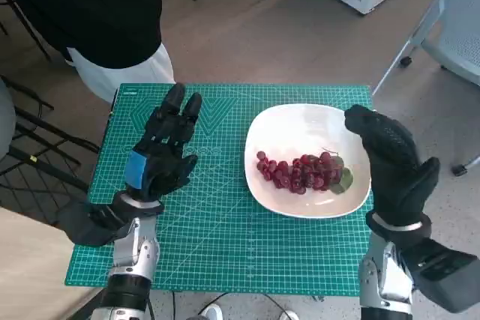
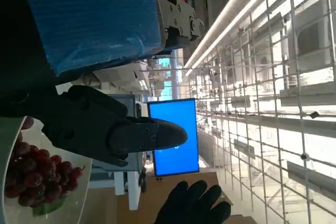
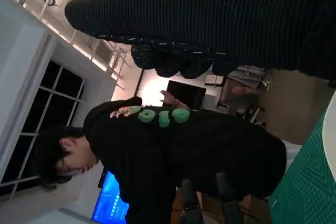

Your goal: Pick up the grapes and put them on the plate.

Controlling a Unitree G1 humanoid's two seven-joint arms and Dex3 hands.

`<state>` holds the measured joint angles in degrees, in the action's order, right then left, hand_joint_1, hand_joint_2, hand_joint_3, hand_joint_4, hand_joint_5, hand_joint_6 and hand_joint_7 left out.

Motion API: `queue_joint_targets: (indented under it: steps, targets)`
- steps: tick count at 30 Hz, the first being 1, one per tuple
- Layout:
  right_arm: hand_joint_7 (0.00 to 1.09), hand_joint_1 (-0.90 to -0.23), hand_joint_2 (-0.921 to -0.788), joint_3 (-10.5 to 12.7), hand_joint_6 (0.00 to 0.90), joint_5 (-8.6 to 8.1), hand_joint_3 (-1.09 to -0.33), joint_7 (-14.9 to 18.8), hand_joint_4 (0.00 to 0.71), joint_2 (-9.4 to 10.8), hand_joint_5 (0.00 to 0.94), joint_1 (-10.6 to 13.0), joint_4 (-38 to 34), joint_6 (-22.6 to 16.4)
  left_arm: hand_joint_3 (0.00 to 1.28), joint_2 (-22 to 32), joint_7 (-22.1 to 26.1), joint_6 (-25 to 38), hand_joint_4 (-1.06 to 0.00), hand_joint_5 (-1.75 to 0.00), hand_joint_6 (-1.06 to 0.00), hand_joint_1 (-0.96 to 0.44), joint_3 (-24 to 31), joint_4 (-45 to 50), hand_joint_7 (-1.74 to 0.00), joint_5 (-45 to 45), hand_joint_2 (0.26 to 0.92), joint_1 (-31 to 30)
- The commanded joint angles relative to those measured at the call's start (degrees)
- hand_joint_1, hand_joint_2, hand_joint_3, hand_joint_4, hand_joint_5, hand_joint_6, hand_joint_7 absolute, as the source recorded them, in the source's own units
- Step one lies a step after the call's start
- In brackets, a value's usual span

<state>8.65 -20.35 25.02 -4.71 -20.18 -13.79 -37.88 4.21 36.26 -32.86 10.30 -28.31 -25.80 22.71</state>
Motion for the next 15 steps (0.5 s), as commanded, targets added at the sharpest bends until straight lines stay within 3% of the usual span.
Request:
queue_joint_targets:
  steps: [1,15]
  targets:
    - [0.34,-0.456,-0.921,0.0,0.208,-0.07,-0.509,0.3,0.374,-0.3,0.008,0.9,-0.5,0.8,0.33,-0.3,0.3,0.2,-0.18,-0.02,-0.26,-0.55,0.5,1.0,-0.03,-0.4,0.921,-1.2]
    - [0.32,-0.458,-0.921,-0.2,0.215,0.25,-0.509,0.4,0.373,-0.3,0.005,0.9,-1.0,0.5,0.33,-0.4,0.4,0.1,-0.19,-0.01,-0.27,-0.55,0.6,1.4,-0.03,-0.1,0.921,-1.7]
